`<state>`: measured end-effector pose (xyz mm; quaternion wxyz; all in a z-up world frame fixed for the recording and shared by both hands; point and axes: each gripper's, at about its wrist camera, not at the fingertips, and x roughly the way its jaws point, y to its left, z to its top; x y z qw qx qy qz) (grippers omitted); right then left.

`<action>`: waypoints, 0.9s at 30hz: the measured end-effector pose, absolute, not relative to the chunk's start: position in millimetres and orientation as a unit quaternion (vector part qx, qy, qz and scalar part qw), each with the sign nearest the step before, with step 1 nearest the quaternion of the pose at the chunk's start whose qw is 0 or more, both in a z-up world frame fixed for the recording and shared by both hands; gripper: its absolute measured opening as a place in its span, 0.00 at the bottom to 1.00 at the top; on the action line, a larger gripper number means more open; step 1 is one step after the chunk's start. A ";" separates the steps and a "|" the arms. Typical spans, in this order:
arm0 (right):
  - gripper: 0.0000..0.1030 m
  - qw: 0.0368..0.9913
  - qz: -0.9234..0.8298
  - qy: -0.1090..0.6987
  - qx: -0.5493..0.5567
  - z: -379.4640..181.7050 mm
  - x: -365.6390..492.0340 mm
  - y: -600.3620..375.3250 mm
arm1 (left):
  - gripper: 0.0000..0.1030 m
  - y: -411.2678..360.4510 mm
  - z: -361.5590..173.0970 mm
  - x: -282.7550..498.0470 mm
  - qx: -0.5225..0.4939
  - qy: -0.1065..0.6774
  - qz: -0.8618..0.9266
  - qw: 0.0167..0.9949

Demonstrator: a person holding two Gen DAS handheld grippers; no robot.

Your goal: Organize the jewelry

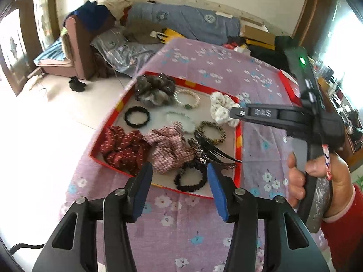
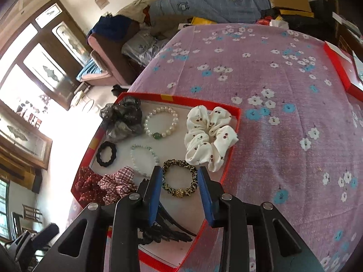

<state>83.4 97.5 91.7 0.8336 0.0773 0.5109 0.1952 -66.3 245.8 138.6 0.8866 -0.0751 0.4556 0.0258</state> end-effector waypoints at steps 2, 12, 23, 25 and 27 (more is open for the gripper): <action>0.34 0.839 0.186 0.504 0.083 94.2 79.6 94.9 | 0.51 252.4 140.4 -69.1 -0.079 0.449 0.038 0.889; 0.35 0.853 0.145 0.496 0.070 95.2 66.2 95.2 | 0.52 279.2 130.7 -71.4 -0.112 0.455 0.062 0.881; 0.43 0.862 0.102 0.493 0.059 97.5 30.1 87.3 | 0.55 307.2 123.9 -70.5 -0.127 0.463 0.067 0.875; 0.43 0.862 0.096 0.495 0.050 96.4 21.6 86.1 | 0.56 308.9 125.0 -71.0 -0.128 0.461 0.068 0.876; 0.43 0.861 0.094 0.498 0.047 95.8 15.3 83.7 | 0.56 309.1 127.7 -72.5 -0.127 0.455 0.072 0.878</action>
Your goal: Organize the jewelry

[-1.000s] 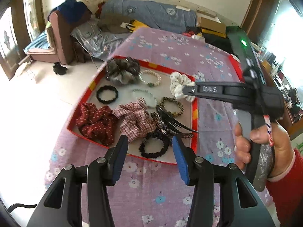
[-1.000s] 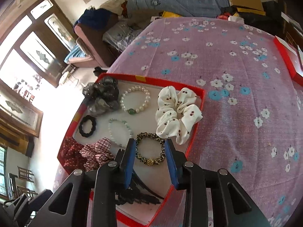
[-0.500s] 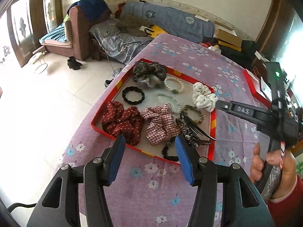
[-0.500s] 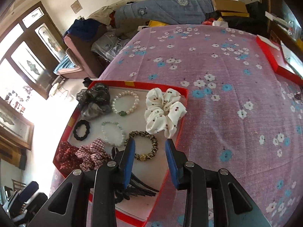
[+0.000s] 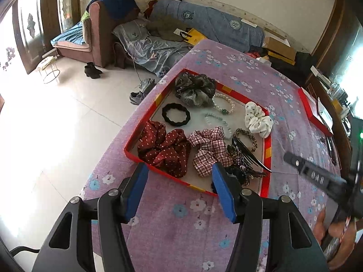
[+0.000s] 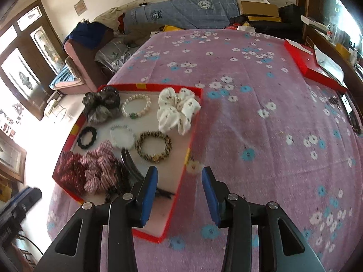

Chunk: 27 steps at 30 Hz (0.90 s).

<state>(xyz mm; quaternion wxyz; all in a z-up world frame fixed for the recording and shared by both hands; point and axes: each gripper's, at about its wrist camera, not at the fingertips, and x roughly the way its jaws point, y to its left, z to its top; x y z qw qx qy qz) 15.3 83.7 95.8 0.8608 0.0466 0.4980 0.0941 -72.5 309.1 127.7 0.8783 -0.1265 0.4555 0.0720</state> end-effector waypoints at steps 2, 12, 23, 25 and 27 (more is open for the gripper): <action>0.43 0.860 0.095 0.499 0.046 95.9 10.8 80.9 | 0.57 308.3 134.0 -75.7 -0.121 0.446 0.081 0.883; 0.44 0.868 0.127 0.478 0.052 110.1 -4.5 62.5 | 0.72 293.9 175.4 -109.2 -0.086 0.367 0.183 0.908; 0.47 0.872 0.166 0.458 0.037 126.3 -35.3 32.4 | 1.00 259.1 240.0 -166.4 -0.021 0.206 0.329 0.921; 0.47 0.871 0.173 0.458 0.034 127.2 -41.7 26.9 | 1.00 254.1 246.1 -171.5 -0.012 0.206 0.335 0.919; 0.48 0.870 0.179 0.458 0.029 127.4 -48.6 21.4 | 1.00 251.7 249.7 -177.1 -0.021 0.213 0.334 0.918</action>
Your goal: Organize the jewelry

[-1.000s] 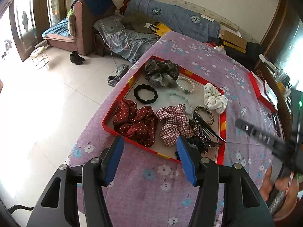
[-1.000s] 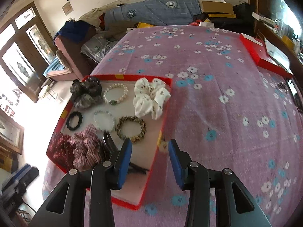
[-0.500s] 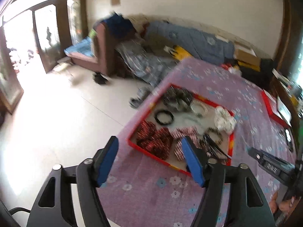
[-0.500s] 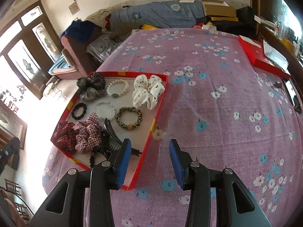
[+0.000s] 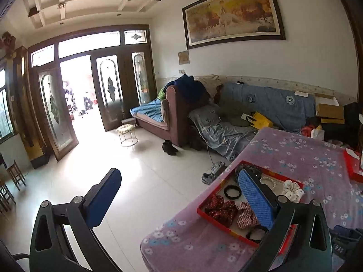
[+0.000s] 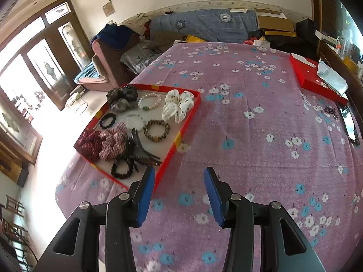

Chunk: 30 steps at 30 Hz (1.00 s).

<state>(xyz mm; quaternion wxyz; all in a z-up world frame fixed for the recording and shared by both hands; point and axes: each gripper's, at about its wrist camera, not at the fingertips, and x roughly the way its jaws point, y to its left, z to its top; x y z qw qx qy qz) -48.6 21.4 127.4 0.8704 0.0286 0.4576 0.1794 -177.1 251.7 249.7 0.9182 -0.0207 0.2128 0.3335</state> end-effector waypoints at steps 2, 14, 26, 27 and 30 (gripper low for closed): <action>0.52 0.871 0.183 0.456 0.024 126.9 -54.5 16.9 | 1.00 250.4 249.1 -181.8 -0.037 0.221 0.325 0.919; 0.54 0.859 0.199 0.472 -0.008 110.1 -83.7 -4.1 | 1.00 216.4 193.4 -173.3 -0.046 0.340 0.287 0.894; 0.60 0.855 0.202 0.475 -0.040 102.0 -97.2 -2.1 | 1.00 184.1 154.4 -171.7 -0.027 0.407 0.263 0.874; 0.60 0.857 0.200 0.473 -0.042 102.5 -98.1 -2.2 | 1.00 182.3 152.7 -171.2 -0.026 0.410 0.260 0.874; 0.63 0.859 0.196 0.471 -0.044 102.7 -98.9 -4.5 | 1.00 176.2 149.8 -169.7 -0.022 0.418 0.251 0.873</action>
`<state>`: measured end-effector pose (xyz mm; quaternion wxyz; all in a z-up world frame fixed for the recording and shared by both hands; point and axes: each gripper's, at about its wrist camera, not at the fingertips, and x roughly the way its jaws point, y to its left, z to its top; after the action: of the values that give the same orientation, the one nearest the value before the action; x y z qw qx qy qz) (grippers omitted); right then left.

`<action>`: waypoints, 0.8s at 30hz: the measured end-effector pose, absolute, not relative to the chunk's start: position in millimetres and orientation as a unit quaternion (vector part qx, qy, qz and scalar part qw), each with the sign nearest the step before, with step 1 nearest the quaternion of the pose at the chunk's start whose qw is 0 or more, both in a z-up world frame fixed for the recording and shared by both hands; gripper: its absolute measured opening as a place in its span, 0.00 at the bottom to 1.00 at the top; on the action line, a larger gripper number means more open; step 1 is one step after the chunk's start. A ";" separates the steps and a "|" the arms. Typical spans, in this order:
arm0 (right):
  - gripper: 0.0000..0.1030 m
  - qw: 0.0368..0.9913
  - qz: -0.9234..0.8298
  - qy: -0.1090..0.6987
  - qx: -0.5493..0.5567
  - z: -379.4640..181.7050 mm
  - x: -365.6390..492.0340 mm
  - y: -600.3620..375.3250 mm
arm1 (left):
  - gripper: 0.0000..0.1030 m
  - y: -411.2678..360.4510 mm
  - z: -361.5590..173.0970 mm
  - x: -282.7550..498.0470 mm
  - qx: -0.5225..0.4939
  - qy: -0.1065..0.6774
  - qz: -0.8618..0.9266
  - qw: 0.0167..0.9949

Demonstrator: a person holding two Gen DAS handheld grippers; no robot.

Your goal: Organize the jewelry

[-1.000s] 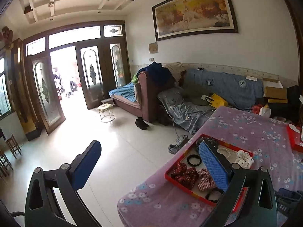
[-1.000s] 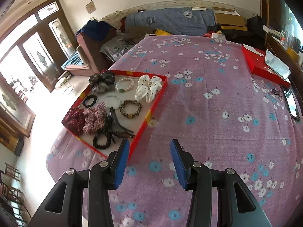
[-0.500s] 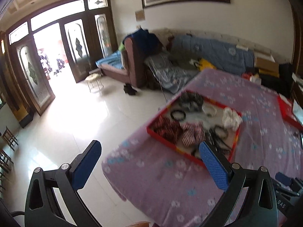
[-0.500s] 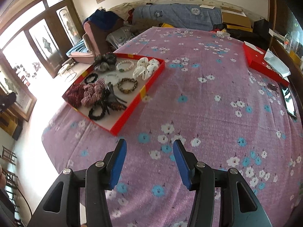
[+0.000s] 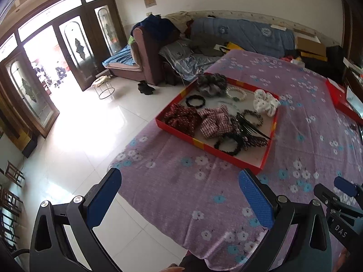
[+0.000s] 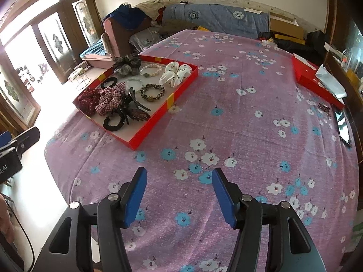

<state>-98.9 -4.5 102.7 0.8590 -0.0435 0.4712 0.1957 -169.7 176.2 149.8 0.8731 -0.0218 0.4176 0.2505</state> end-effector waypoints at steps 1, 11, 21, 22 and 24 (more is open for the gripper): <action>0.63 0.859 0.193 0.472 -0.043 102.3 -99.0 -5.6 | 1.00 174.6 149.6 -169.6 -0.021 0.419 0.247 0.873; 0.64 0.856 0.186 0.482 -0.034 96.6 -93.5 -1.2 | 1.00 171.2 139.1 -161.0 -0.015 0.447 0.223 0.866; 0.65 0.854 0.191 0.482 -0.045 97.7 -86.0 25.0 | 1.00 193.4 130.3 -150.1 -0.026 0.466 0.214 0.858; 0.65 0.854 0.190 0.482 -0.045 97.8 -84.8 27.3 | 1.00 196.4 129.3 -148.1 -0.027 0.468 0.212 0.857; 0.65 0.853 0.189 0.484 -0.045 97.9 -82.0 32.2 | 1.00 201.4 127.9 -145.1 -0.030 0.472 0.209 0.856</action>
<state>-82.0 32.2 97.9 0.8535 -0.0449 0.4838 0.1885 -145.1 201.4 127.9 0.8559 -0.0302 0.4722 0.2087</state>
